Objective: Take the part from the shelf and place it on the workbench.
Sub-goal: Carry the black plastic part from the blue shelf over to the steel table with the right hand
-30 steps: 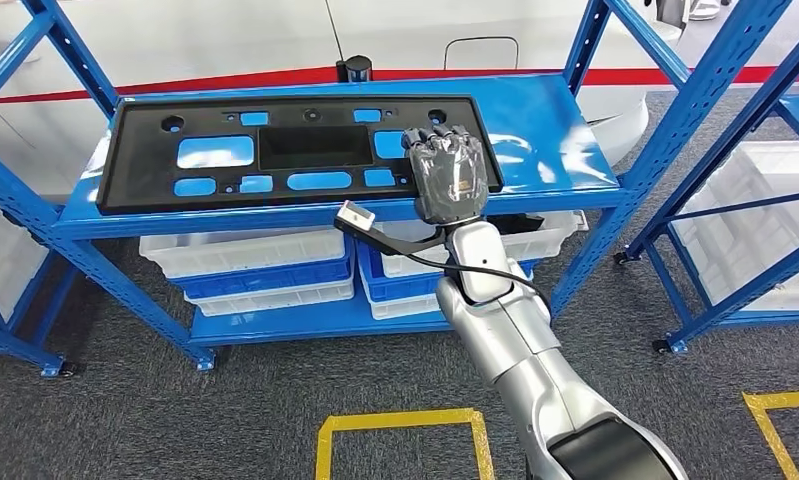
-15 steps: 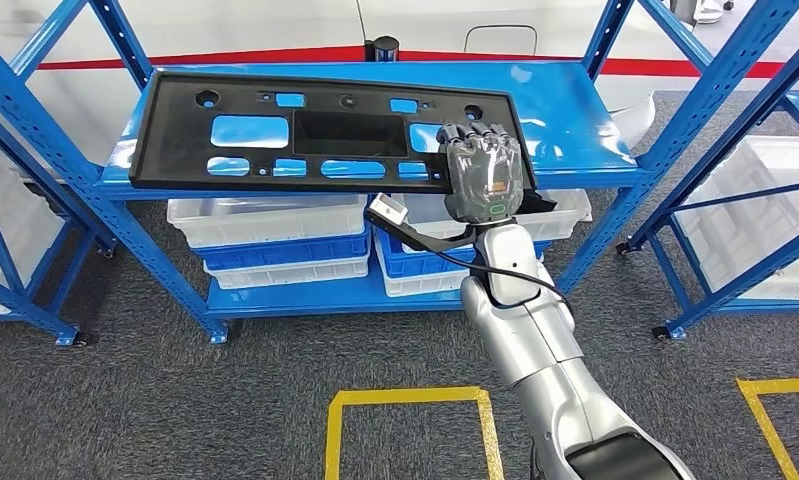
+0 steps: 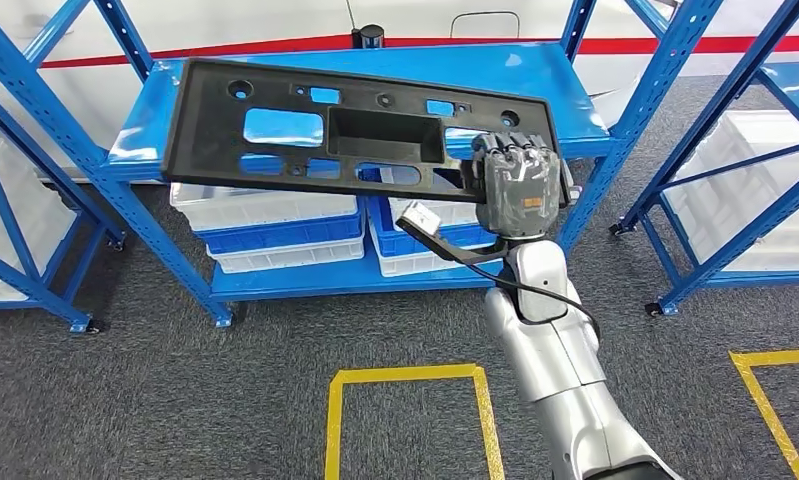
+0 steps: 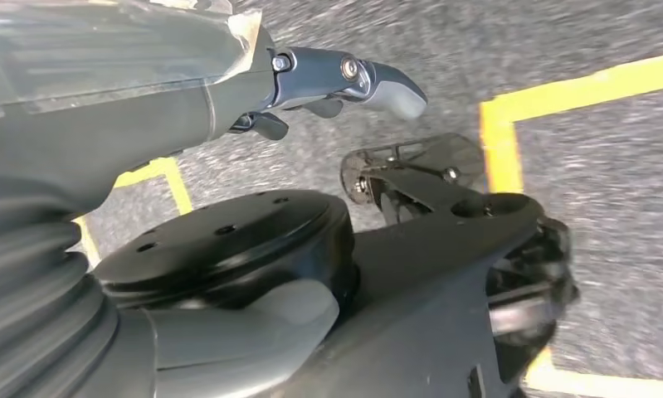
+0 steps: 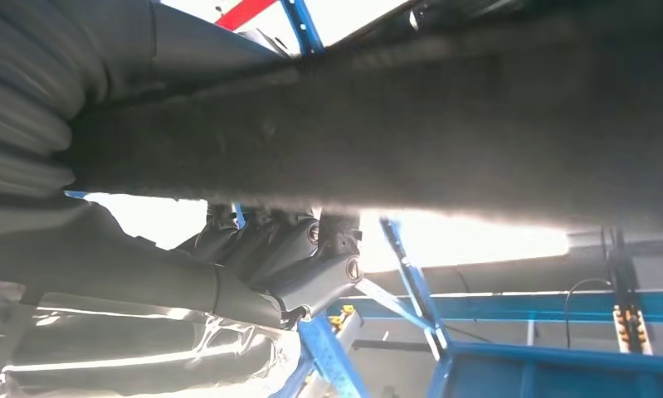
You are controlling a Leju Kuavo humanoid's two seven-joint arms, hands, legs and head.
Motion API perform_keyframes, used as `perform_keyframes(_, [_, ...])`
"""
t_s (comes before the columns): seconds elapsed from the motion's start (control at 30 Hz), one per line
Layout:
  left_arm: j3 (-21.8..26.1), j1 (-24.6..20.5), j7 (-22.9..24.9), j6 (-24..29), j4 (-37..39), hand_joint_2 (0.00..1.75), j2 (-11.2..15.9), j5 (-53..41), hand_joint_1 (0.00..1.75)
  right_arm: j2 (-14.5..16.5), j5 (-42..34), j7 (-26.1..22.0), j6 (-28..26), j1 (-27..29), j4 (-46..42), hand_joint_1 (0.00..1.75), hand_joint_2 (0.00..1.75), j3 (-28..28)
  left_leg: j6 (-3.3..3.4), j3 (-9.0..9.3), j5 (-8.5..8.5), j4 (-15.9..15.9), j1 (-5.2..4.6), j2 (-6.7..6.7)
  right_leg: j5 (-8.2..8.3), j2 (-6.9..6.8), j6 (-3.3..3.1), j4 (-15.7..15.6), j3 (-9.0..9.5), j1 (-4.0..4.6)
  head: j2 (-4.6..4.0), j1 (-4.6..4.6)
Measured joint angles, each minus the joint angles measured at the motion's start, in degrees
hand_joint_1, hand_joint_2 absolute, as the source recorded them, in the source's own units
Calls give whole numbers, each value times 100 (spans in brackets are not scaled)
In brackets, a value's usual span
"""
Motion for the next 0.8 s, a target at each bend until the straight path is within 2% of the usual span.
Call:
perform_keyframes(0.07, [2, 28, -16, 5, 1, 175, 10, 46, 0, -94, -96, -75, -19, 163, -268, 175, 175, -86, 13, 519, 20, -731, 2, -15, 69, -6, 71, 57, -117, 7, 0, 1])
perform_keyframes(0.1, [2, 42, -27, 7, 2, 175, 16, 65, 0, -133, -131, -98, -31, 221, -384, 175, 175, -122, 33, 658, -40, -973, -14, -24, 104, -7, 112, 76, -154, 13, 0, 2])
perform_keyframes(0.13, [2, 52, -41, 9, 4, 175, 24, 94, 0, -173, -164, -120, -53, 281, -499, 175, 175, -157, 69, 706, -90, -1090, -41, -33, 146, -10, 154, 78, -180, 15, 0, 2])
perform_keyframes(0.2, [5, 76, -85, 15, 6, 175, 38, 167, 0, -292, -241, -189, -107, 467, -774, 175, 175, -243, 199, 657, -21, -1146, -66, -26, 204, -16, 239, 72, -205, 2, 0, 4])
perform_keyframes(0.23, [9, 89, -109, 16, 7, 175, 46, 210, 0, -369, -285, -230, -127, 608, -935, 175, 175, -295, 281, 621, 39, -1164, -66, -20, 141, -10, 255, 121, -247, -8, 0, 7])
perform_keyframes(0.27, [17, 104, -133, 16, 7, 175, 52, 252, 0, -459, -330, -277, -140, 774, -1110, 175, 175, -357, 359, 572, 107, -1185, -60, -14, -19, 2, 251, 278, -316, -15, 0, 22])
perform_keyframes(0.3, [26, 117, -152, 14, 7, 175, 58, 282, 0, -549, -369, -319, -148, 939, -1262, 175, 175, -419, 414, 514, 169, -1192, -53, -10, -260, 20, 226, 551, -416, -26, 0, 45])
perform_keyframes(0.37, [42, 145, -178, 10, 7, 175, 71, 327, 0, -704, -431, -385, -162, 1237, -1510, 175, 175, -535, 459, 357, 288, -1188, -64, -10, -729, 46, 217, 1314, -632, -28, 0, 90])
perform_keyframes(0.4, [48, 155, -191, 9, 7, 175, 76, 347, 0, -767, -446, -406, -170, 1359, -1597, 175, 175, -582, 459, 276, 348, -1185, -70, -4, -828, 51, 250, 1615, -680, -29, 0, 101])
perform_keyframes(0.43, [56, 161, -206, 9, 7, 175, 81, 373, 0, -824, -456, -423, -181, 1481, -1681, 175, 175, -626, 454, 195, 407, -1182, -74, 3, -818, 52, 304, 1751, -642, -29, 0, 104])
perform_keyframes(0.47, [69, 163, -228, 8, 7, 175, 85, 405, 0, -883, -465, -438, -197, 1613, -1775, 175, 175, -668, 443, 118, 465, -1179, -75, 9, -714, 52, 366, 1664, -488, -31, 0, 106])
perform_keyframes(0.5, [82, 163, -254, 7, 7, 175, 87, 443, 0, -941, -474, -456, -215, 1760, -1887, 175, 175, -714, 427, 51, 520, -1173, -75, 11, -589, 52, 412, 1372, -224, -34, 0, 107])
perform_keyframes(0.53, [94, 164, -278, 6, 7, 175, 91, 474, 0, -994, -483, -477, -233, 1919, -2012, 175, 175, -760, 404, -3, 568, -1164, -80, 6, -526, 52, 427, 937, 119, -36, 0, 109])
perform_keyframes(0.57, [104, 166, -299, 6, 7, 175, 95, 506, 0, -1043, -491, -508, -246, 2085, -2155, 175, 175, -809, 375, -41, 612, -1153, -90, 0, -532, 55, 403, 470, 460, -28, 0, 111])
perform_keyframes(0.6, [114, 171, -315, 7, 7, 175, 102, 534, 0, -1081, -493, -545, -255, 2261, -2300, 175, 175, -860, 341, -59, 657, -1152, -99, -7, -576, 58, 360, 124, 691, -17, 0, 108])
perform_keyframes(0.63, [126, 177, -326, 8, 7, 175, 110, 553, 0, -1112, -489, -585, -260, 2432, -2440, 175, 175, -914, 307, -68, 700, -1158, -104, -12, -628, 63, 307, -80, 813, -1, 0, 105])
perform_keyframes(0.7, [155, 206, -339, 10, 8, 175, 131, 578, 0, -1156, -476, -641, -263, 2738, -2682, 175, 175, -1005, 228, -86, 774, -1184, -90, -16, -586, 68, 198, -146, 775, -1, 0, 97])
perform_keyframes(0.73, [171, 222, -342, 11, 10, 175, 142, 581, 0, -1167, -469, -656, -263, 2843, -2774, 175, 175, -1038, 191, -120, 707, -1148, -80, -18, -534, 65, 135, -151, 735, -13, 0, 93])
perform_keyframes(0.77, [183, 237, -344, 11, 11, 175, 151, 584, 0, -1174, -464, -664, -263, 2925, -2852, 175, 175, -1064, 158, -173, 535, -1036, -72, -18, -471, 61, 70, -159, 688, -27, 0, 80])
perform_keyframes(0.8, [193, 246, -346, 12, 13, 175, 160, 585, 0, -1177, -460, -668, -263, 2986, -2913, 175, 175, -1086, 132, -246, 268, -818, -63, -17, -403, 57, 18, -165, 632, -39, 0, 64])
